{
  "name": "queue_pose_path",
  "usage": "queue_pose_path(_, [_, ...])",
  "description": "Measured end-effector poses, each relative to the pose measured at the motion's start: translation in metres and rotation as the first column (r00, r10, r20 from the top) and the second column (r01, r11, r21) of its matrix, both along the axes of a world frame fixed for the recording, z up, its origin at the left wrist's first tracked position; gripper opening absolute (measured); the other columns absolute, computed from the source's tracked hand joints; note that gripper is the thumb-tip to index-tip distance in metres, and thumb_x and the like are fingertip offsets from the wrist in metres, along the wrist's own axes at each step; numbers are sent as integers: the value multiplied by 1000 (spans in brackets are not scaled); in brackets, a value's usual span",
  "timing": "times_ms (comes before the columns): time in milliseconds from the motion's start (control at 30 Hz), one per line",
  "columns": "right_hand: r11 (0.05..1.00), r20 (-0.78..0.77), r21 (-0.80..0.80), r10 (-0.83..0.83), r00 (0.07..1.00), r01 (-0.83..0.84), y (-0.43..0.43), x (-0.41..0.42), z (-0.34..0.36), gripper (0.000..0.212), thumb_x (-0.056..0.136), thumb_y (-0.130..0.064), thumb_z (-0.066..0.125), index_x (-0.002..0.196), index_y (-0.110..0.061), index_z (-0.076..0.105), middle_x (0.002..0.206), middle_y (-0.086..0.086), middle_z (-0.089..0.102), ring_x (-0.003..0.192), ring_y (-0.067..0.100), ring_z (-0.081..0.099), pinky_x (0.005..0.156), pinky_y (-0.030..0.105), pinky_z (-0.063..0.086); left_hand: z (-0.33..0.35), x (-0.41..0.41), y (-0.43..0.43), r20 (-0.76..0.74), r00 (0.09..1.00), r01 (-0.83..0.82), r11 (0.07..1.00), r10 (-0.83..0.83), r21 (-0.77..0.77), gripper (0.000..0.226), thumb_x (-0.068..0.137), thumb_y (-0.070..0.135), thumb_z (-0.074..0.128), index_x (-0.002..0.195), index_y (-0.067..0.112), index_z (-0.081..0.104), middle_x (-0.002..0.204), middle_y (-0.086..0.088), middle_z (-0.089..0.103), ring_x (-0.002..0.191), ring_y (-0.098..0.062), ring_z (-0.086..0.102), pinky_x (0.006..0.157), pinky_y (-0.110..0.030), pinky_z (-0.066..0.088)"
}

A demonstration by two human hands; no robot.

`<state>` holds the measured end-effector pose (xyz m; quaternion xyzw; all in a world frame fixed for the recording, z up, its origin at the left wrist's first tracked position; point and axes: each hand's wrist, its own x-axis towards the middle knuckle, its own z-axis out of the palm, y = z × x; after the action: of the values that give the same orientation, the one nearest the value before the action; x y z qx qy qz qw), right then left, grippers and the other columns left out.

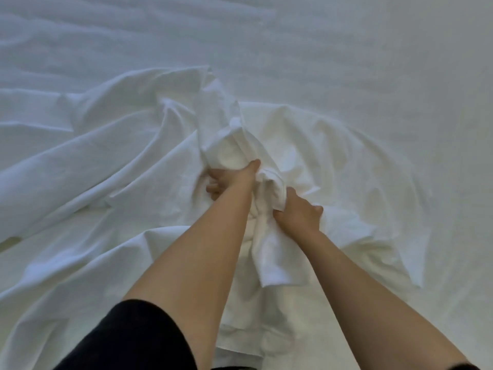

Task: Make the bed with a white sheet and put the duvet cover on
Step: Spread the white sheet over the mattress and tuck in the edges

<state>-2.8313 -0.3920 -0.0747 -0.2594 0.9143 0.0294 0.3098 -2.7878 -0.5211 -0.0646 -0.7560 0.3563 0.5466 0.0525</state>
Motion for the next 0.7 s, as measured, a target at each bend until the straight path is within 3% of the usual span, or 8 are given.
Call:
queue_pose_path(133, [987,74,-153,58,996,-46,-15,-46,16,22,82,-17,48,103,-16,52,98,8,63,92,32,57,67,32,36,-1,-32,-20,-266,964,30,999,-18,42,63,85,19,61,140,6,32,138,-15,45,119,-33,52,91,-37,49])
queue_pose_path(200, [976,65,-183,128,990,-114,-18,-78,34,20,83,-16,49,102,-15,54,102,10,63,94,33,56,68,33,39,18,-57,-35,-305,920,217,969,-244,-121,46,93,8,45,137,1,38,136,-19,49,119,-33,54,86,-34,51])
queue_pose_path(267, [956,4,-195,223,975,-218,-27,-118,59,25,85,-19,50,110,-18,55,111,10,63,100,33,56,71,33,38,49,-98,-50,-309,823,365,860,-477,-358,46,94,4,39,139,1,34,137,-20,47,122,-33,50,92,-34,45])
queue_pose_path(367, [902,-264,-182,338,903,-391,-63,-190,103,30,88,-21,49,117,-19,53,114,11,62,101,35,56,69,32,33,108,-165,-73,-304,683,415,695,-664,-587,47,93,5,41,140,6,36,134,-13,48,121,-27,48,88,-25,40])
queue_pose_path(467, [851,-661,-149,293,691,-503,-113,-260,139,35,89,-14,46,124,-12,47,115,21,56,103,37,52,78,41,36,133,-208,-101,-378,616,327,661,-691,-675,48,94,17,47,140,9,36,133,-7,48,120,-22,47,83,-19,38])
queue_pose_path(533, [920,-721,-154,144,678,-360,-141,-293,139,57,93,-18,45,145,-21,23,140,21,35,127,37,34,102,51,25,120,-216,-110,-280,644,336,593,-712,-732,57,96,36,44,144,7,29,143,-12,39,130,-25,39,98,-25,34])
queue_pose_path(600, [968,-612,-199,-3,791,-151,-158,-301,117,83,93,-38,49,149,-28,-13,157,13,2,143,35,3,111,57,3,88,-209,-108,-10,638,482,410,-770,-775,70,96,48,39,149,8,16,155,-15,20,142,-25,20,112,-32,19])
queue_pose_path(700, [977,-373,-211,-53,926,-29,-148,-274,40,96,89,-58,46,145,-26,-25,157,10,-16,143,34,-14,110,61,-2,11,-179,-93,372,336,826,81,-866,-558,81,90,63,37,152,24,1,160,-6,-5,146,-25,-5,115,-46,3])
